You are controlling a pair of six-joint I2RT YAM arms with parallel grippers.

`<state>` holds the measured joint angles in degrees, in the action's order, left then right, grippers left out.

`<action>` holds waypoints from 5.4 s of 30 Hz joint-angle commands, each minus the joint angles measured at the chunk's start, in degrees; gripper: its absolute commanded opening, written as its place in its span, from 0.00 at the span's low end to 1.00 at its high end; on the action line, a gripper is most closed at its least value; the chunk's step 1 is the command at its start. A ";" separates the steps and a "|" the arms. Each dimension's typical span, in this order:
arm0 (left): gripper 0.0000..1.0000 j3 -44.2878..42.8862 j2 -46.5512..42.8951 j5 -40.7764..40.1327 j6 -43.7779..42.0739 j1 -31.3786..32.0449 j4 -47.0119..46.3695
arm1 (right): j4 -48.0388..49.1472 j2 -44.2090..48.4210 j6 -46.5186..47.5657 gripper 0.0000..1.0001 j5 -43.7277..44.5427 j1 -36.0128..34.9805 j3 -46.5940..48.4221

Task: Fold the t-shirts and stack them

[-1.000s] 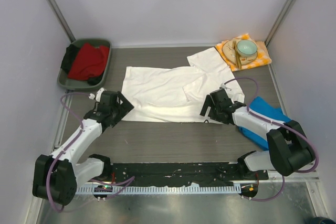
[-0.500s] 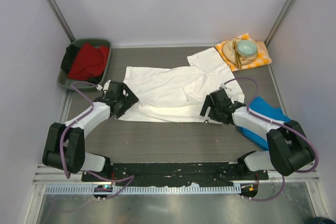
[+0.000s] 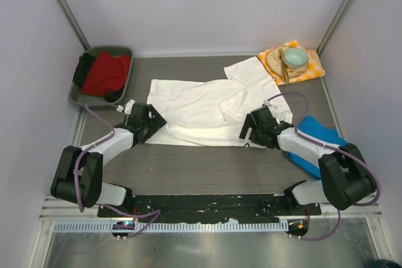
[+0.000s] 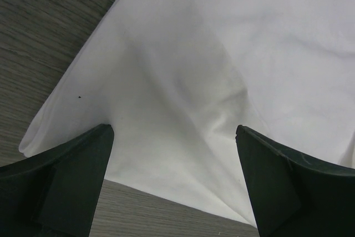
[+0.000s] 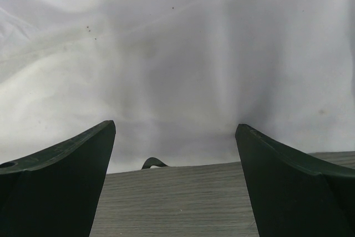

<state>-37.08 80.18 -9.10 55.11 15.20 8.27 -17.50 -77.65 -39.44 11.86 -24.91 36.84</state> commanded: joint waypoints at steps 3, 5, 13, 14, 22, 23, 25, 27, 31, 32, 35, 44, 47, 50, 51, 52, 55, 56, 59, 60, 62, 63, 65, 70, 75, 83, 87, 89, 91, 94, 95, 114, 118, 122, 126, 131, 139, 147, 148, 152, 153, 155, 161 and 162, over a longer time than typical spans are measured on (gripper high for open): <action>1.00 7.54 -2.82 -0.21 1.75 1.23 6.13 | -2.19 -1.37 -3.27 0.96 -1.75 -1.02 -4.41; 1.00 9.12 -4.76 -0.39 2.63 1.67 8.93 | -4.21 -0.23 -4.67 0.96 -1.23 -1.37 -4.85; 1.00 14.22 -18.28 -1.09 7.72 2.55 18.79 | -9.74 5.83 -10.82 0.96 -0.87 -6.63 -8.45; 1.00 14.75 -19.70 -0.83 7.90 2.55 20.19 | -10.36 6.80 -12.22 0.96 -0.78 -7.34 -8.63; 1.00 16.08 -32.17 -1.18 9.93 2.73 30.12 | -19.85 16.12 -19.70 0.97 1.50 -15.08 -9.50; 1.00 16.07 -33.32 -1.18 10.01 2.73 30.83 | -20.64 16.99 -20.41 0.97 1.50 -16.04 -9.68; 1.00 15.99 -34.91 -0.48 10.01 2.73 31.89 | -21.87 19.36 -21.38 0.97 2.20 -16.93 -9.60; 1.00 15.20 -36.93 1.45 10.10 2.73 32.42 | -22.67 20.34 -20.77 0.97 3.43 -17.63 -7.59; 1.00 8.97 -36.59 2.25 8.44 2.90 32.42 | -22.41 18.08 -15.08 0.99 8.44 -17.98 0.50; 1.00 7.56 -35.02 2.51 8.00 2.90 32.51 | -21.19 16.66 -13.31 0.99 8.36 -17.90 2.34; 1.00 2.81 -32.73 3.39 6.41 2.90 31.98 | -17.85 9.83 -8.47 1.00 4.86 -18.25 9.02; 1.00 -5.19 -27.01 0.32 4.04 2.90 28.20 | -14.85 -12.25 -0.64 1.00 -4.20 -27.55 27.75; 1.00 -6.95 -25.87 -0.12 3.78 2.90 27.94 | -14.84 -15.60 -0.81 1.00 -6.84 -30.36 31.27; 1.00 -7.57 -25.69 -0.48 3.69 2.90 27.76 | -16.16 -17.45 -0.72 1.00 -6.76 -32.22 34.26; 1.00 -7.66 -25.69 -0.39 3.60 2.90 27.59 | -16.86 -17.45 -0.64 1.00 -6.67 -33.44 34.96; 1.00 -7.57 -25.69 -0.48 3.60 2.90 27.33 | -17.04 -17.36 -0.64 1.00 -6.50 -33.89 35.14; 1.00 -7.39 -25.60 -0.21 3.60 2.82 27.15 | -18.09 -17.45 -0.64 1.00 -7.02 -35.21 35.58; 1.00 -7.22 -25.52 -0.04 3.69 2.82 27.15 | -19.14 -17.54 -0.72 1.00 -6.94 -35.56 35.76; 1.00 -6.78 -25.43 0.31 3.77 2.90 26.88 | -20.29 -17.54 -1.07 1.00 -6.24 -37.05 35.58; 1.00 -6.69 -25.43 0.23 3.77 2.90 26.80 | -20.21 -17.45 -1.25 1.00 -6.06 -37.49 34.89; 1.00 -6.34 -25.43 0.23 3.77 2.82 26.71 | -19.95 -17.62 -1.78 1.00 -5.10 -37.50 33.48; 1.00 -6.34 -25.43 0.14 3.69 2.82 26.53 | -19.77 -17.71 -1.78 1.00 -4.83 -37.41 33.21; 1.00 -6.16 -25.25 0.14 3.60 2.82 26.44 | -19.07 -18.68 -1.87 1.00 -4.22 -37.50 32.68; 1.00 -6.25 -24.72 -0.04 3.16 2.73 26.36 | -18.54 -21.66 -1.08 1.00 -2.19 -37.41 33.12; 1.00 -6.78 -25.25 -0.74 2.54 2.38 26.97 | -17.22 -24.48 -0.99 1.00 -1.23 -37.41 33.21; 1.00 -6.86 -25.25 -1.27 1.93 1.76 27.06 | -15.90 -27.29 -0.11 1.00 1.24 -35.92 34.61; 1.00 -6.78 -24.72 -1.00 1.84 1.59 26.80 | -15.55 -28.96 0.94 1.00 1.33 -34.34 35.67; 1.00 -6.60 -24.46 -0.92 1.84 1.59 26.45 | -15.11 -30.36 1.47 1.00 0.89 -33.19 36.37; 1.00 -6.60 -24.11 -0.83 1.84 1.59 26.36 | -14.59 -31.33 1.91 1.00 0.80 -32.06 36.81; 1.00 -6.34 -23.93 -0.74 1.67 1.50 26.09 | -13.53 -32.57 2.44 1.00 0.36 -31.00 37.34; 1.00 -6.34 -23.85 -0.74 1.67 1.50 26.09 | -13.53 -32.92 2.79 1.00 0.27 -30.30 37.77; 1.00 -5.72 -23.49 -0.92 0.96 1.23 26.09 | -11.86 -35.83 7.45 1.00 5.10 -25.99 48.05; 1.00 -7.91 -22.10 -1.44 -0.35 1.06 25.74 | -13.52 -30.82 10.17 1.00 8.00 -21.78 52.27; 1.00 -12.39 -16.65 -0.39 -2.55 0.97 25.30 | -14.76 -28.53 12.01 1.00 10.55 -12.31 55.18; 1.00 -18.37 -7.25 1.37 -4.04 0.97 25.04 | -14.41 -30.01 12.63 1.00 12.93 -3.34 56.15; 1.00 -25.93 4.08 -0.04 -5.10 0.80 22.58 | -13.01 -35.81 12.63 1.00 11.26 5.91 59.22; 1.00 -39.64 18.50 -2.23 -6.95 -0.17 23.63 | -10.19 -42.76 14.31 1.00 7.31 12.69 65.28; 1.00 -48.69 28.62 -5.22 -7.21 -1.75 25.55 | -9.93 -49.61 14.30 1.00 6.33 14.45 72.67; 1.00 -49.31 29.93 -5.14 -7.04 -2.71 26.17 | -9.32 -50.58 14.39 1.00 6.77 14.53 73.54; 1.00 -51.42 31.52 -6.54 -6.42 -4.65 29.34 | -8.87 -53.82 14.13 0.99 5.64 15.85 77.32; 1.00 -51.34 31.70 -7.15 -6.42 -5.00 29.52 | -8.87 -54.62 14.04 0.99 5.28 16.03 78.20; 1.00 -51.51 31.96 -7.51 -6.33 -6.49 29.96 | -9.13 -56.64 13.69 0.99 3.71 16.56 80.92; 1.00 -53.01 34.43 -7.42 -6.68 -9.31 31.81 | -9.14 -59.02 12.20 0.99 -0.08 17.26 84.18; 1.00 -53.09 34.95 -7.68 -6.68 -9.40 31.63 | -9.05 -59.11 12.28 0.98 -0.52 17.35 84.19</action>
<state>-88.25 113.80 -14.81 48.86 6.59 38.44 -27.97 -137.01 -26.04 13.93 -7.92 117.97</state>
